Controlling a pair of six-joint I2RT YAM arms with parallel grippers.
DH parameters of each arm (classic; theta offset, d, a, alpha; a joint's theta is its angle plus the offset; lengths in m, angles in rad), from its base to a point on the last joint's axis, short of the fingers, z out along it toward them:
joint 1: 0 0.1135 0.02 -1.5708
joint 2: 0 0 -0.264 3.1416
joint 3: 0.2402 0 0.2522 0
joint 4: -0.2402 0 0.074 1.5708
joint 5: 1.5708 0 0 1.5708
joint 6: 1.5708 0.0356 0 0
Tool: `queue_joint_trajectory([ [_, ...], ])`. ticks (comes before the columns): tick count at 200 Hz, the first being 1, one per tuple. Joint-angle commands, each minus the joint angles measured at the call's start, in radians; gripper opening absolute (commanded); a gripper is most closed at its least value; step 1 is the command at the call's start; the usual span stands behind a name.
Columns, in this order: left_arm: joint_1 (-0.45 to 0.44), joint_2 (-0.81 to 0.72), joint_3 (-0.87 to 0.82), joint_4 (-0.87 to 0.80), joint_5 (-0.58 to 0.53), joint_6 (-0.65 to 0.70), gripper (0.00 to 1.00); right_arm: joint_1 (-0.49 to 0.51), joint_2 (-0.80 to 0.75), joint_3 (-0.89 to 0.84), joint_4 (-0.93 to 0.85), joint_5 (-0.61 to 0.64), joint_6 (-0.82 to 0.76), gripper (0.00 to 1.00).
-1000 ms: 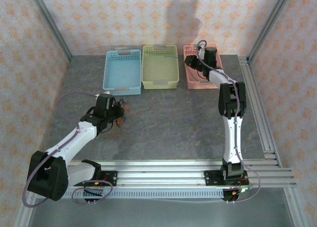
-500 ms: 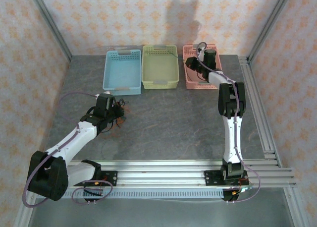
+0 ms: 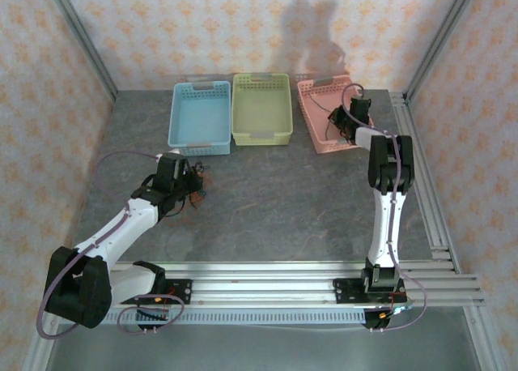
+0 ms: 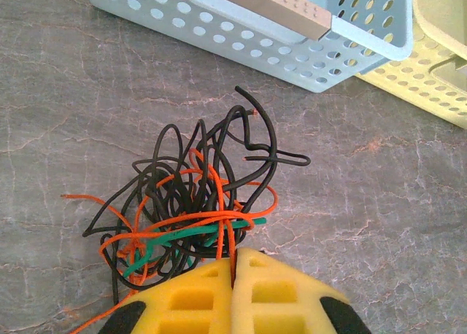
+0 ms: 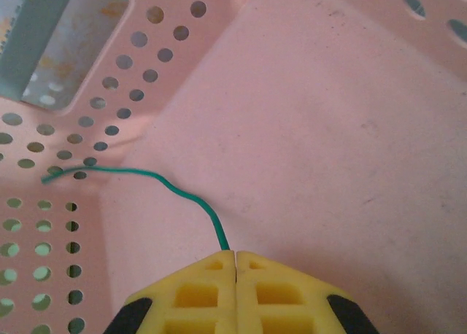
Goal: Untangle the cables
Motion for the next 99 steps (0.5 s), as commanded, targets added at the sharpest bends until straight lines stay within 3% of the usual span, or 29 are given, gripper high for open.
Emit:
queue_joint_trajectory([
  [1, 0.009, -0.004, 0.002, 0.009, -0.008, -0.015, 0.00, 0.012, -0.044, 0.018, -0.010, 0.029, -0.002, 0.00],
  [40, 0.009, -0.001, 0.002, 0.010, -0.008, -0.014, 0.00, 0.013, -0.065, 0.012, 0.038, -0.034, -0.010, 0.35],
  [99, 0.009, -0.002, 0.004, 0.010, -0.008, -0.014, 0.00, 0.027, -0.272, -0.109, 0.065, 0.049, -0.058, 0.44],
])
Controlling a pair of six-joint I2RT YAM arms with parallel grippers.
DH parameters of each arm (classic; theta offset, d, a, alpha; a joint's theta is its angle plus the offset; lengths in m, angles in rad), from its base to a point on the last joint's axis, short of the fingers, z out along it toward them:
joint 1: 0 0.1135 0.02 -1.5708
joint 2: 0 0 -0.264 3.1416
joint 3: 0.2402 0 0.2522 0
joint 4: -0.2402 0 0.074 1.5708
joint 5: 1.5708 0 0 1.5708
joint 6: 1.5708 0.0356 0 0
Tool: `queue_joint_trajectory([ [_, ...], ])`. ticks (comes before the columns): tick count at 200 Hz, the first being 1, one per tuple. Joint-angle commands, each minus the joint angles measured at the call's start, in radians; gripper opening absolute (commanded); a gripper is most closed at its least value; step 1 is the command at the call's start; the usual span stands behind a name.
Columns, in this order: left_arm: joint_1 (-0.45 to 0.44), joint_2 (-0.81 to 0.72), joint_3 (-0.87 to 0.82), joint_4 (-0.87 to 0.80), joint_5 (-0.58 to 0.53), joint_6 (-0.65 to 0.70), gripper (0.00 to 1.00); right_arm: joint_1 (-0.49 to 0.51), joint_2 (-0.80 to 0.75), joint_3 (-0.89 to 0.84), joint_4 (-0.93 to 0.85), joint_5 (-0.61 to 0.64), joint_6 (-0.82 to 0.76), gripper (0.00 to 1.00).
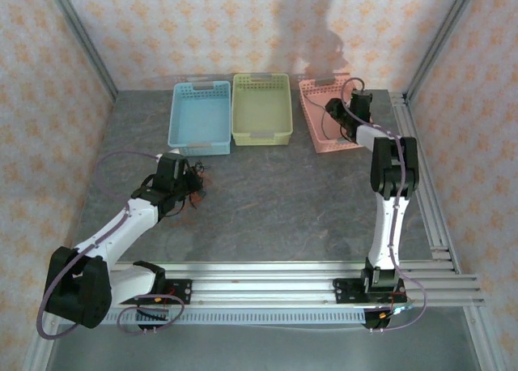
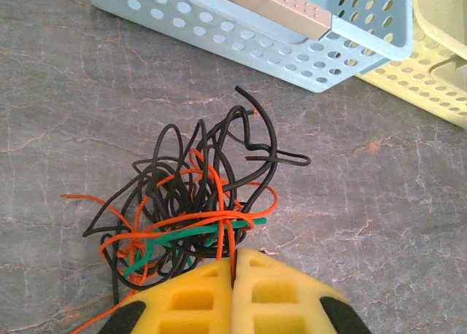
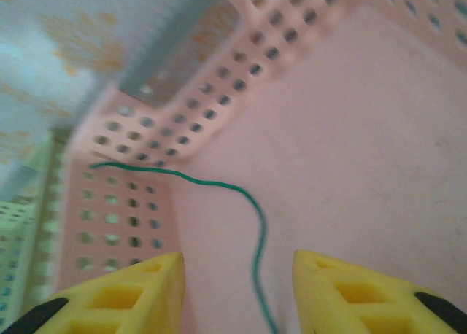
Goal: Untangle the cables
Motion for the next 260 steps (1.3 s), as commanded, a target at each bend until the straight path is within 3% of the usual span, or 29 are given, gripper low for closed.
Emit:
queue_joint_trajectory([
  [1, 0.009, -0.002, 0.004, 0.010, -0.008, -0.014, 0.00, 0.008, -0.136, -0.038, 0.046, 0.051, -0.027, 0.44],
  [67, 0.010, -0.001, 0.003, 0.011, -0.005, -0.014, 0.00, 0.087, -0.169, -0.078, -0.132, 0.102, -0.139, 0.43],
  [143, 0.010, 0.006, 0.006, 0.008, -0.003, -0.013, 0.00, 0.167, -0.003, 0.030, -0.081, -0.094, -0.004, 0.42],
  [208, 0.012, 0.024, 0.017, 0.004, 0.005, -0.011, 0.00, 0.205, 0.078, 0.133, -0.007, -0.182, 0.093, 0.41],
  [260, 0.011, 0.028, 0.019, 0.007, 0.013, -0.010, 0.00, 0.213, 0.044, 0.136, 0.009, -0.236, 0.073, 0.41],
])
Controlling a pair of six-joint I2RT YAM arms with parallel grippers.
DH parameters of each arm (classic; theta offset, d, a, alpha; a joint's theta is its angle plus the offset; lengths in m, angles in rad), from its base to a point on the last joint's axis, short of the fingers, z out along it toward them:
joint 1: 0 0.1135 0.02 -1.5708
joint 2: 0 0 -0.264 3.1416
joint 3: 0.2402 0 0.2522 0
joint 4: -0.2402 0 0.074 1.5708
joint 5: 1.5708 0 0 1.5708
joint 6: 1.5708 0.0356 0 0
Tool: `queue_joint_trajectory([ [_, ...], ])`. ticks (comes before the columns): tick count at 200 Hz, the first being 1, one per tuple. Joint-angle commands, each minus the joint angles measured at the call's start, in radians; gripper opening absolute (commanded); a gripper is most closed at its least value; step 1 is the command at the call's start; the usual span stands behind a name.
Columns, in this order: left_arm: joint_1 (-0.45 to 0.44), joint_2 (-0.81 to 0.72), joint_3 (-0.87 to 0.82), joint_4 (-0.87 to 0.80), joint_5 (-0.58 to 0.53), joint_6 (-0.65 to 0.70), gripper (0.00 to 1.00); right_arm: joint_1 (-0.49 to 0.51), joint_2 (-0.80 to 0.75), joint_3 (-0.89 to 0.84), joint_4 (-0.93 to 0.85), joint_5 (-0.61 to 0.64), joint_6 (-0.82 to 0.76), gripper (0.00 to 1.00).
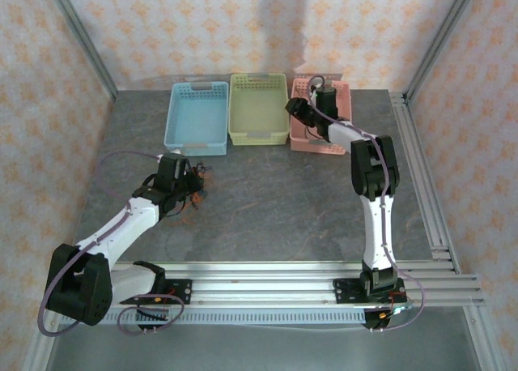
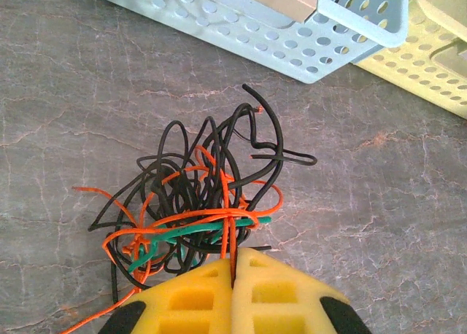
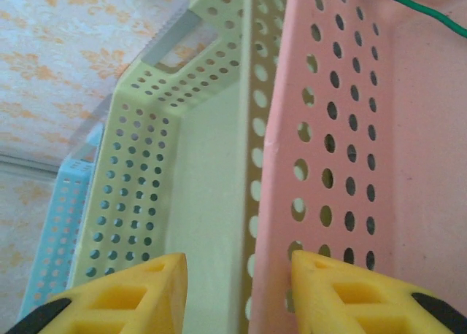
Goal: Untangle the cables
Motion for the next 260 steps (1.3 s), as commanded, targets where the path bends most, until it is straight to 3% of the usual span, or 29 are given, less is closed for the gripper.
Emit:
queue_joint_trajectory([
  [1, 0.011, 0.011, 0.019, 0.008, 0.006, -0.009, 0.00, 0.007, -0.027, 0.005, 0.055, -0.052, 0.004, 0.41],
  [44, 0.002, 0.008, 0.018, 0.022, 0.030, 0.009, 0.00, 0.017, -0.258, -0.228, 0.125, 0.006, -0.092, 0.41],
  [68, -0.070, 0.006, 0.056, 0.000, 0.004, 0.052, 0.00, 0.021, -0.408, -0.432, 0.223, 0.024, -0.146, 0.41],
  [94, -0.140, 0.036, 0.131, 0.012, 0.088, 0.111, 0.00, 0.037, -0.510, -0.669, 0.421, 0.012, -0.179, 0.43],
  [124, -0.237, 0.069, 0.235, 0.028, 0.229, 0.183, 0.00, 0.078, -0.494, -0.831, 0.745, -0.063, -0.169, 0.45],
  [148, -0.342, 0.119, 0.343, -0.031, 0.220, 0.269, 0.00, 0.104, -0.456, -0.903, 0.940, -0.123, -0.110, 0.44],
  [167, -0.359, 0.181, 0.389, -0.061, 0.208, 0.299, 0.00, 0.109, -0.471, -0.983, 1.038, -0.140, -0.082, 0.44],
  [202, -0.358, 0.350, 0.469, -0.178, 0.099, 0.365, 0.00, 0.119, -0.580, -1.103, 0.940, -0.123, -0.188, 0.44],
  [232, -0.358, 0.416, 0.481, -0.202, 0.100, 0.396, 0.00, 0.151, -0.643, -1.142, 0.814, -0.084, -0.269, 0.45],
  [260, -0.356, 0.420, 0.468, -0.168, 0.134, 0.387, 0.00, 0.163, -0.636, -1.190, 0.858, -0.051, -0.189, 0.45],
])
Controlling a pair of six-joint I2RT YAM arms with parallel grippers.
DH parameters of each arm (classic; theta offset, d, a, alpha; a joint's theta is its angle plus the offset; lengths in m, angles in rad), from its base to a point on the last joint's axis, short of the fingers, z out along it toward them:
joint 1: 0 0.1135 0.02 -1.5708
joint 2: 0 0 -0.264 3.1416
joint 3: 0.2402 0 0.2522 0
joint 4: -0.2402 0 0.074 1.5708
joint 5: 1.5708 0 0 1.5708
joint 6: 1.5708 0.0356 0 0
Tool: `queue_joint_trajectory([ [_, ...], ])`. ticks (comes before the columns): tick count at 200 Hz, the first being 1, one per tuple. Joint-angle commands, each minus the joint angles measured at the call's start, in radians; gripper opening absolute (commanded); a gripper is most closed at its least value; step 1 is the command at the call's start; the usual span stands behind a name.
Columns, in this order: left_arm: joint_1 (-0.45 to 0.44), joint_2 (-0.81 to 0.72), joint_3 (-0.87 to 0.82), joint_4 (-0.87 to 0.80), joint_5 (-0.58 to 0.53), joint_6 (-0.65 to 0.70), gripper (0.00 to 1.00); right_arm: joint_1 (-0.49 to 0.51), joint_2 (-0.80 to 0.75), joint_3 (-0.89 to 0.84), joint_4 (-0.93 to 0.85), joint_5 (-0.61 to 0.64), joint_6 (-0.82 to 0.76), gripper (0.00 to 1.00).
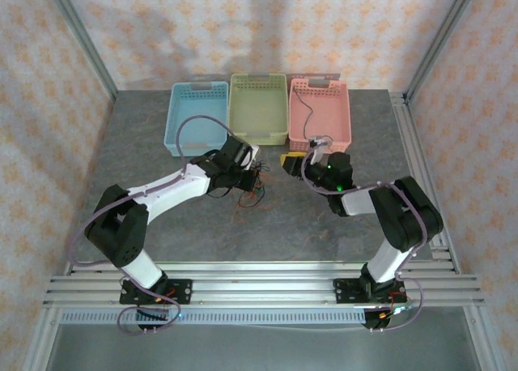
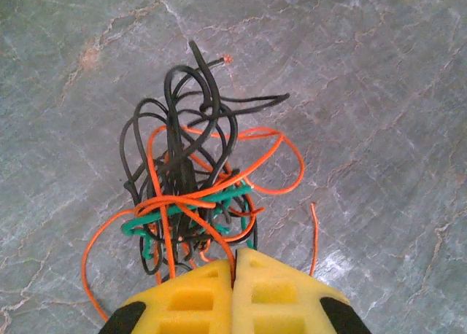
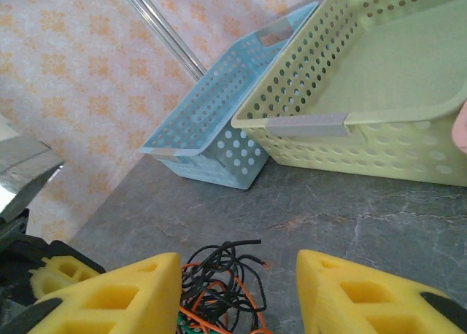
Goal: Untangle the cables
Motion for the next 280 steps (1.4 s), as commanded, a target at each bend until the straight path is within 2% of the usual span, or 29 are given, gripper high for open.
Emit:
queue_joint_trajectory([
  [1, 0.006, -0.028, 0.009, 0.003, 0.005, 0.029, 0.00, 0.013, -0.008, -0.048, 0.022, 0.032, 0.014, 0.45],
  [39, 0.014, -0.073, -0.050, 0.087, 0.031, -0.005, 0.00, 0.061, 0.038, -0.097, 0.087, 0.031, 0.001, 0.45],
  [65, 0.015, -0.085, -0.067, 0.120, 0.033, -0.019, 0.00, 0.060, 0.116, -0.082, 0.238, 0.002, 0.098, 0.46],
  [85, 0.013, -0.080, -0.063, 0.119, 0.035, -0.022, 0.00, 0.061, 0.187, -0.029, 0.260, -0.051, 0.157, 0.46],
  [141, 0.003, -0.069, -0.052, 0.106, 0.054, -0.019, 0.00, 0.067, 0.252, 0.062, 0.213, -0.060, 0.148, 0.46],
  [185, 0.003, -0.066, -0.050, 0.102, 0.050, -0.020, 0.00, 0.098, 0.225, 0.074, 0.112, -0.036, 0.062, 0.47],
  [246, 0.003, -0.065, -0.047, 0.099, 0.050, -0.019, 0.00, 0.123, 0.224, 0.088, 0.080, 0.003, 0.014, 0.51],
  [280, 0.002, -0.067, -0.047, 0.096, 0.047, -0.016, 0.00, 0.124, 0.231, 0.094, 0.085, 0.020, 0.011, 0.43],
])
